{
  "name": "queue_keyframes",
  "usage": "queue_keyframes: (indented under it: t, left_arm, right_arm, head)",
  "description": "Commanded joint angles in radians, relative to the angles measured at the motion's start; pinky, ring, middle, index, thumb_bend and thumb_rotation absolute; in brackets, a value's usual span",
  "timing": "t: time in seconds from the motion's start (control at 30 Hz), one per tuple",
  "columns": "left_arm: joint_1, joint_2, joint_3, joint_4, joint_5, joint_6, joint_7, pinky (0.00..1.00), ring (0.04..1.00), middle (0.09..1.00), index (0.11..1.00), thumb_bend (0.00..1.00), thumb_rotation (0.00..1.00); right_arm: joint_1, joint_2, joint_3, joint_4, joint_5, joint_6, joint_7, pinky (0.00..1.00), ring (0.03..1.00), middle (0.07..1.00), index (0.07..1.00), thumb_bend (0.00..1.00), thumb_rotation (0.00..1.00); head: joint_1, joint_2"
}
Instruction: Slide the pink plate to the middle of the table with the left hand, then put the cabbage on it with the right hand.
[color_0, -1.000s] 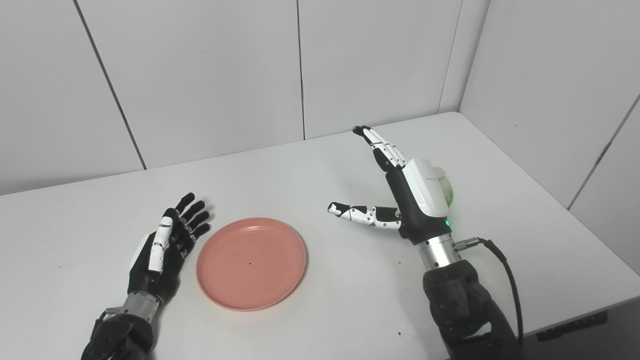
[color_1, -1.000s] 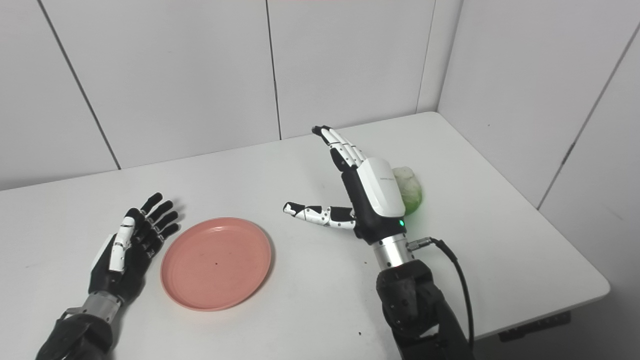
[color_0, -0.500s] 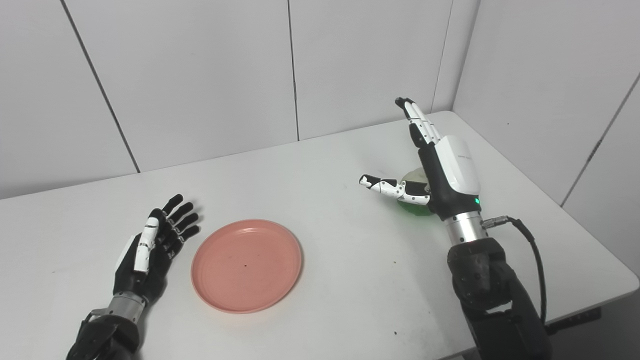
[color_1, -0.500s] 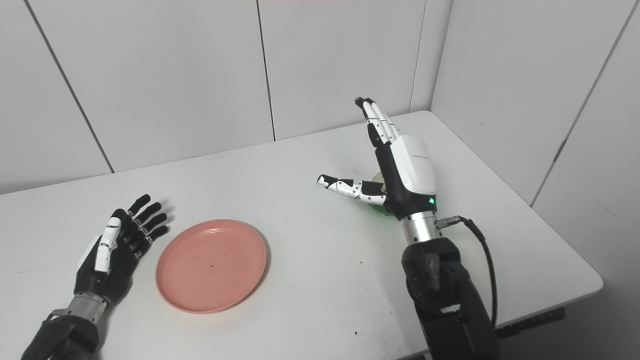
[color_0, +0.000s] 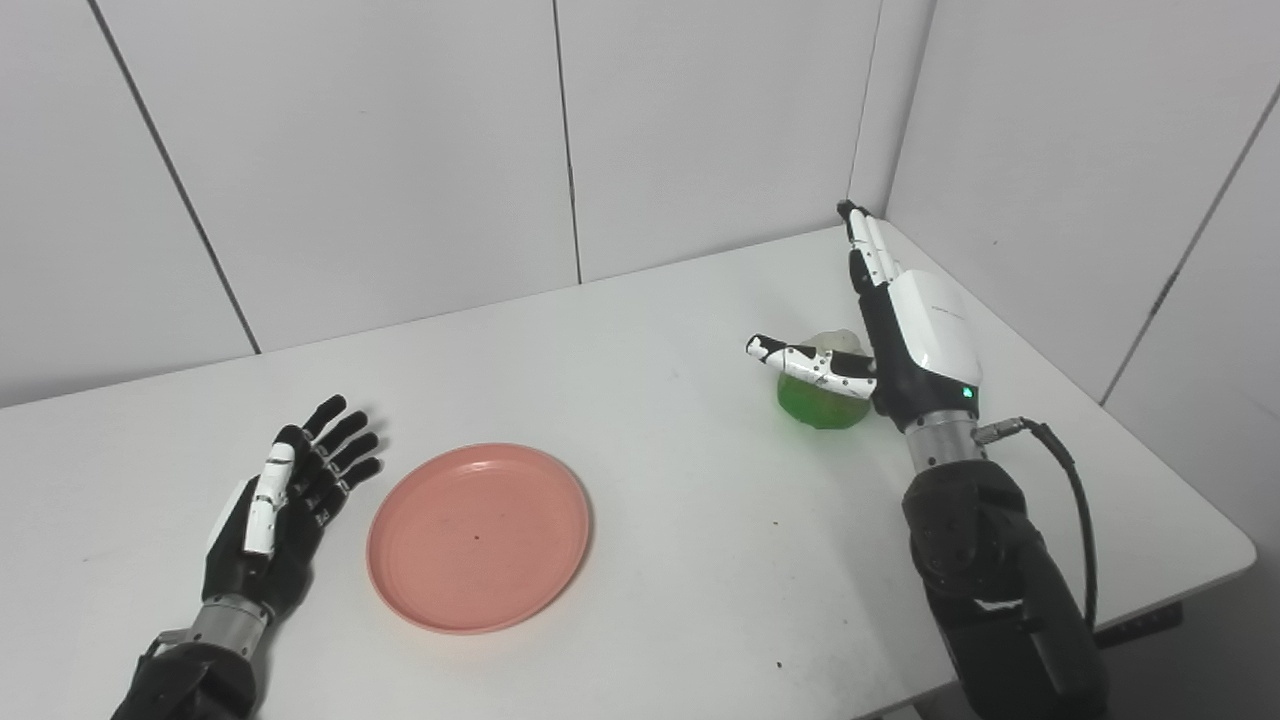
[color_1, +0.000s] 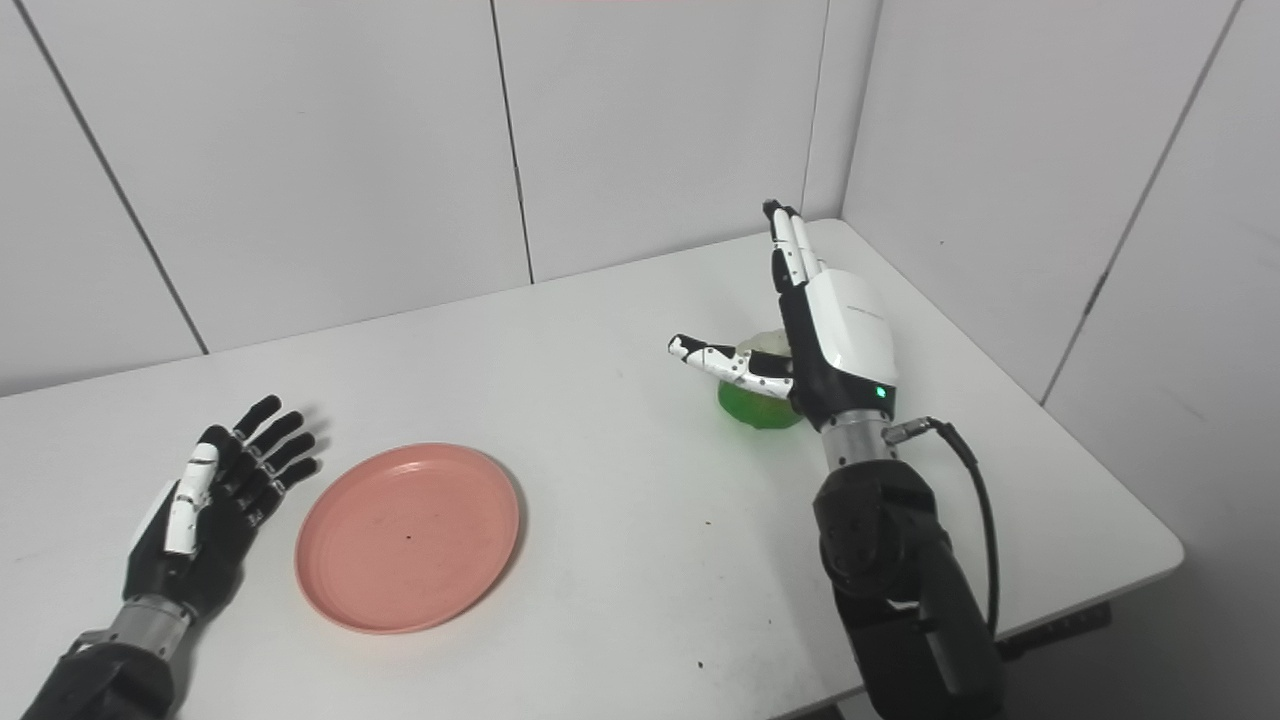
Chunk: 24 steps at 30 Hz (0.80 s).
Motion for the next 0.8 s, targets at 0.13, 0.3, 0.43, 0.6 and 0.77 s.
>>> queue_keyframes:
  t: [0.13,0.3,0.43,0.6,0.77]
  left_arm:
    - [0.078,0.020,0.015,0.065,-0.015,0.024,-0.006,0.85,0.866,0.888,0.882,0.50,0.93]
    - [0.078,0.026,0.016,0.067,-0.018,0.025,-0.011,0.84,0.865,0.886,0.879,0.49,0.94]
    - [0.078,0.034,0.019,0.068,-0.017,0.029,-0.011,0.84,0.858,0.881,0.875,0.49,0.94]
    - [0.076,0.039,0.023,0.070,-0.021,0.038,-0.007,0.82,0.851,0.876,0.866,0.49,0.94]
    - [0.077,0.046,0.022,0.069,-0.020,0.041,-0.008,0.82,0.852,0.876,0.864,0.49,0.94]
  right_arm:
    - [-0.024,-0.018,-0.026,-0.032,0.011,0.032,-0.027,0.63,0.805,0.997,1.000,1.00,0.60]
    - [-0.018,-0.020,-0.035,-0.009,0.020,0.045,-0.033,0.50,0.677,0.994,1.000,1.00,0.54]
    - [-0.019,-0.025,-0.036,0.013,0.023,0.040,-0.047,0.48,0.662,0.993,1.000,1.00,0.54]
    - [-0.023,-0.024,-0.030,0.020,0.020,0.058,-0.042,0.55,0.745,0.990,1.000,1.00,0.53]
    - [-0.027,-0.029,-0.019,0.038,0.020,0.075,-0.030,0.69,0.852,0.988,1.000,1.00,0.54]
  head:
    - [-0.003,0.006]
    - [-0.013,0.013]
    - [-0.020,0.019]
    - [-0.027,0.025]
    - [-0.030,0.028]
